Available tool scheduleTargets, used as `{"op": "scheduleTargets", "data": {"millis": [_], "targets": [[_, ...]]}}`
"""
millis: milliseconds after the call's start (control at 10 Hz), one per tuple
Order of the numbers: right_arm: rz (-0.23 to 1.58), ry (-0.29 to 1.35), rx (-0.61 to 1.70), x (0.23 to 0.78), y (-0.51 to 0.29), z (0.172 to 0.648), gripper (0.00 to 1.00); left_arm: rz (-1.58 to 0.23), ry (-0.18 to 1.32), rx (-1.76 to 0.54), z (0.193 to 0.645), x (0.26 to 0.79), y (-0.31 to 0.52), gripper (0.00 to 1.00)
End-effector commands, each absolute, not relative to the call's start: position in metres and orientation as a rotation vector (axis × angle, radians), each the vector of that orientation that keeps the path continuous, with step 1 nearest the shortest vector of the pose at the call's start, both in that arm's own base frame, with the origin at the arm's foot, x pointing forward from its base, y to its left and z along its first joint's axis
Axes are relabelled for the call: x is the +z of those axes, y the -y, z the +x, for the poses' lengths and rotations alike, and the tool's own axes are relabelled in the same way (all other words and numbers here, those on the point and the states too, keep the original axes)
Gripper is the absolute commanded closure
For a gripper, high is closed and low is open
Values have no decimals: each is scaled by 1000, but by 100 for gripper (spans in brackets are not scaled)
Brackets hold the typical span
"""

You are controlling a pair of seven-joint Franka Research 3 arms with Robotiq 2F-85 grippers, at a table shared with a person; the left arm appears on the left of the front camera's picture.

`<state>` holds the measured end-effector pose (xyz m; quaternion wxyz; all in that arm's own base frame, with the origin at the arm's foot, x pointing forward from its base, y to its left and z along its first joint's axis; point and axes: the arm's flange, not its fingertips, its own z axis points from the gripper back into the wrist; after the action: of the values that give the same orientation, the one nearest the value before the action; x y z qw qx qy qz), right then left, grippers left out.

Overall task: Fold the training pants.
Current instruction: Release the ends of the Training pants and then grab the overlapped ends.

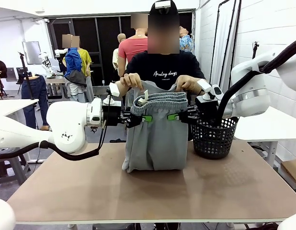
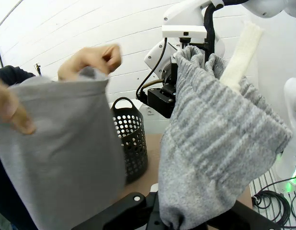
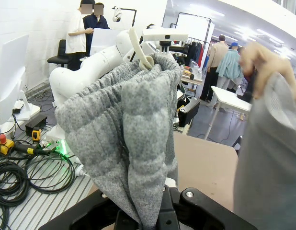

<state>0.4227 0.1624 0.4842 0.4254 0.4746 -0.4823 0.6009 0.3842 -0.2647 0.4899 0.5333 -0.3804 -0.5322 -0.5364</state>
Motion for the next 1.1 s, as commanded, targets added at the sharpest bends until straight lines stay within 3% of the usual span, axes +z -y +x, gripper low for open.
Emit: {"op": "scheduleTargets", "data": {"millis": [0, 1000], "targets": [[1198, 1230, 1495, 485, -163, 418, 100, -893, 1276, -1262, 381, 492, 268, 100], [1198, 1230, 1495, 485, -163, 418, 100, -893, 1276, -1262, 381, 492, 268, 100]]}}
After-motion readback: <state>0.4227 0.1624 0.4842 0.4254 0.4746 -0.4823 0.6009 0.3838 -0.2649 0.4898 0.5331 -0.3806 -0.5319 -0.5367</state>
